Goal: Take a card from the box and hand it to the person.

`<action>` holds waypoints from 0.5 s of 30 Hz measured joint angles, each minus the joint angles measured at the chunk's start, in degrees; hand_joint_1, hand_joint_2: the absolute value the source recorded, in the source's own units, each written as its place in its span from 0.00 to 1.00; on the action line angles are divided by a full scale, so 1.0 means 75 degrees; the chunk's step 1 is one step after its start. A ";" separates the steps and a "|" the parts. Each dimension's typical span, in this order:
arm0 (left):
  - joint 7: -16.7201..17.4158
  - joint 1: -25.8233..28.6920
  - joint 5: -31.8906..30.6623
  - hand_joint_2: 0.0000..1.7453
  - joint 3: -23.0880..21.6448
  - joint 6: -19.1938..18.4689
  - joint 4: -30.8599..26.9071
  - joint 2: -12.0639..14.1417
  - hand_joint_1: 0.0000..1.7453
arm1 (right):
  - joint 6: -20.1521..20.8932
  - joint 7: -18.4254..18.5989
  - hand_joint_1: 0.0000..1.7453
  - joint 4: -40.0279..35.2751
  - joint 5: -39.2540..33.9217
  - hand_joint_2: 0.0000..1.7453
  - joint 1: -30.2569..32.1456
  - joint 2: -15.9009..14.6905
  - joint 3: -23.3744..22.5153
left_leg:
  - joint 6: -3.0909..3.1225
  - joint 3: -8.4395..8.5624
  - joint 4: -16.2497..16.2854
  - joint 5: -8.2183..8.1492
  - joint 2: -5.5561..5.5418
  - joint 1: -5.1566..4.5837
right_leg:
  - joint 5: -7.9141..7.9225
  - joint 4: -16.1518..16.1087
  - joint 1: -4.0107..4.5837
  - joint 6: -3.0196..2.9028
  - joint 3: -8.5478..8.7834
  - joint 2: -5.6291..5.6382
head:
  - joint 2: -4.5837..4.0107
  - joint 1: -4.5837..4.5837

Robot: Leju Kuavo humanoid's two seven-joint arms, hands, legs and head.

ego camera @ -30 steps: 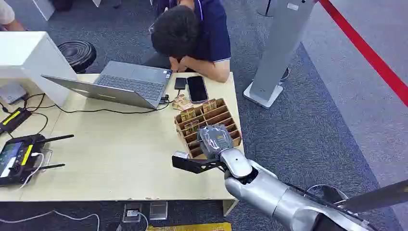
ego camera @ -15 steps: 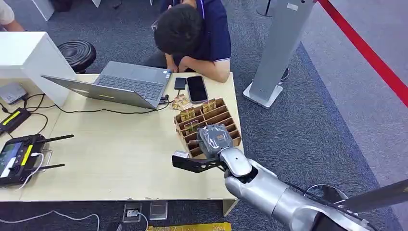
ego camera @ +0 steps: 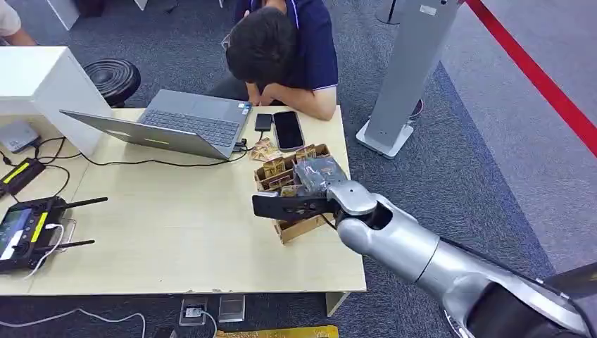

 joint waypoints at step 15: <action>0.0044 -0.0035 -0.0055 0.00 0.0000 -0.0073 0.0000 -0.0040 0.00 | -0.2976 -0.0820 0.80 -0.1282 0.1776 1.00 -0.0175 0.0020 -0.0367 | 0.0000 -0.0008 0.0000 0.0000 -0.0004 0.0001 | 0.0000 0.0000 0.0001 0.0000 0.0000 -0.0004 | 0.0000 -0.0006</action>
